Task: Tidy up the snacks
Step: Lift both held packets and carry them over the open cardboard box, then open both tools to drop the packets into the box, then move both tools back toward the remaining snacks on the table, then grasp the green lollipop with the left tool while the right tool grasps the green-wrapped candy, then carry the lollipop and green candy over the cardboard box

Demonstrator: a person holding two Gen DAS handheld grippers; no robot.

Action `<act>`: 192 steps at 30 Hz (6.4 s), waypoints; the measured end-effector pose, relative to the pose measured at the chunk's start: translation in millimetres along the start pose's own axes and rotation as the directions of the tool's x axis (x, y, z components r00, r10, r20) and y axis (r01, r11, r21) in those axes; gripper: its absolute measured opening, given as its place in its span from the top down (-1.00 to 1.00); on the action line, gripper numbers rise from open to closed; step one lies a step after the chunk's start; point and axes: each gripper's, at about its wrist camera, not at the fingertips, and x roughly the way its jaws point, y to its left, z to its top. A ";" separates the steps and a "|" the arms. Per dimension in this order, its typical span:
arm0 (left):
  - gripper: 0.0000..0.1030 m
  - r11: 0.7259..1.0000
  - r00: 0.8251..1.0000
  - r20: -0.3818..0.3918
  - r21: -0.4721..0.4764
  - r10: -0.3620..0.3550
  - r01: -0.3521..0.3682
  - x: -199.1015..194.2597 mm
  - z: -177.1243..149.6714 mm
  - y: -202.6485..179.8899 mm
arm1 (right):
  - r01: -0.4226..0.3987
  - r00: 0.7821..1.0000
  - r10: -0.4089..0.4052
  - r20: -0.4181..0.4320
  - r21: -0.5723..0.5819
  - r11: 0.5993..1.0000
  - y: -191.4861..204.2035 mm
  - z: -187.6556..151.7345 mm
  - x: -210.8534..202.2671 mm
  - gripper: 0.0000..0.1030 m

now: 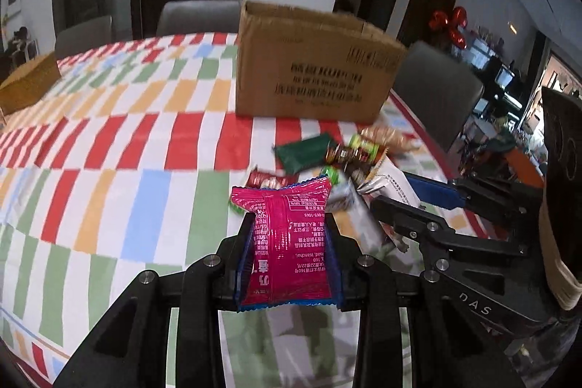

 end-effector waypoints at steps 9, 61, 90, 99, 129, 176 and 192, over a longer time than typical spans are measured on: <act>0.33 0.999 0.993 0.118 0.041 -0.003 -0.001 -16.6 51.8 -19.9 | 0.073 0.990 -0.081 0.116 0.071 0.995 -34.8 34.7 -31.4 0.40; -0.34 0.990 0.991 0.073 0.071 0.113 -0.118 87.6 257.2 2.3 | 0.186 0.979 -0.198 0.051 0.184 0.965 -157.4 191.6 47.3 0.19; -0.40 0.975 0.972 0.124 0.083 0.197 -0.208 -21.8 113.9 -1.5 | -0.008 0.997 0.003 0.073 0.063 0.998 -52.0 101.8 -12.3 0.19; -0.40 0.976 0.979 0.060 0.078 0.197 -0.201 -15.8 76.1 1.6 | -0.034 0.999 0.034 0.004 0.044 0.998 -35.1 73.6 -0.8 0.19; -0.25 0.988 0.971 -0.183 0.041 0.153 -0.148 75.9 24.1 36.1 | -0.022 0.976 0.033 -0.216 0.055 0.998 -33.2 30.8 76.7 0.19; 0.50 0.993 0.982 -0.153 0.037 0.112 -0.108 79.3 47.1 23.0 | -0.012 0.983 0.007 -0.181 -0.026 1.000 -31.2 43.0 80.7 0.49; 0.50 0.993 0.995 0.044 0.081 0.086 -0.090 9.0 90.7 -12.0 | -0.008 0.999 0.009 0.031 -0.027 1.000 -30.2 81.6 -2.1 0.49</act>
